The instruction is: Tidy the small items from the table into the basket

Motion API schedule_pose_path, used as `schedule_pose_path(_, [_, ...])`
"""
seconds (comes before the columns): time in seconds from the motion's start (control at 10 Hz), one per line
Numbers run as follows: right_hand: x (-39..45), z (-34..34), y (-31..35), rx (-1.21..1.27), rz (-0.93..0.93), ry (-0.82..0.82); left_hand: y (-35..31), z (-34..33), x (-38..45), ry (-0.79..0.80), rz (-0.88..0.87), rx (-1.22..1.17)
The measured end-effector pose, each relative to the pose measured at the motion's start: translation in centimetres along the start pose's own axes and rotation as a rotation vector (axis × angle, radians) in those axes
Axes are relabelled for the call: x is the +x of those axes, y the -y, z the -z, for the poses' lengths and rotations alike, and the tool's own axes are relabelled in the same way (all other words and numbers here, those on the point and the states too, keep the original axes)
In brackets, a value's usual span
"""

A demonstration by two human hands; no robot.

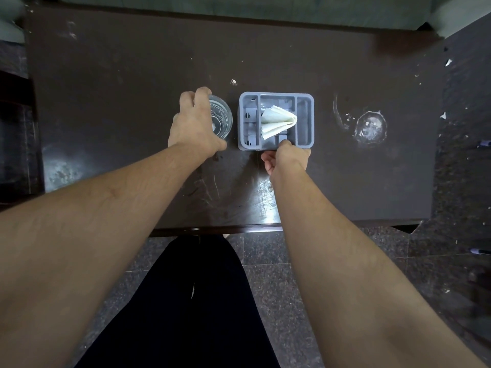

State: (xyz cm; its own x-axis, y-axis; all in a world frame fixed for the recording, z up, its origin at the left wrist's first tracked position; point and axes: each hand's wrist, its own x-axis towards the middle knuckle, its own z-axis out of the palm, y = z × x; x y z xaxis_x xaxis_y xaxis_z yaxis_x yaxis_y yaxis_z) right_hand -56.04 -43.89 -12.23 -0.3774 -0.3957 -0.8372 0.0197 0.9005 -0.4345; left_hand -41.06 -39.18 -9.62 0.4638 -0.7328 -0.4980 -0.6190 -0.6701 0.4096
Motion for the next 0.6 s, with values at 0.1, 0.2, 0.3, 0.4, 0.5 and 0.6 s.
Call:
schedule_pose_path(0.1, [0.1, -0.2, -0.1, 0.003, -0.006, -0.002, 0.0, -0.1, 0.0, 0.001, -0.002, 0.006])
schedule_pose_path(0.2, [-0.2, -0.3, 0.0, 0.009, -0.014, 0.002, 0.0, -0.1, 0.0, -0.005, 0.003, 0.034])
schedule_pose_path(0.3, [-0.8, 0.0, 0.2, 0.001, -0.029, 0.018, 0.2, -0.1, -0.4, -0.017, -0.011, 0.116])
schedule_pose_path(0.4, [-1.9, 0.9, 0.4, -0.091, -0.059, 0.026, 0.7, 0.4, -1.9, -0.048, -0.048, 0.124])
schedule_pose_path(0.5, [-3.1, 1.9, 0.5, -0.149, 0.001, -0.028, 1.3, 0.9, -4.2, -0.072, -0.067, 0.116])
schedule_pose_path(0.6, [-5.8, 3.6, 1.0, -0.349, 0.237, -0.189, 1.8, 1.8, -7.1, -0.107, -0.043, 0.061])
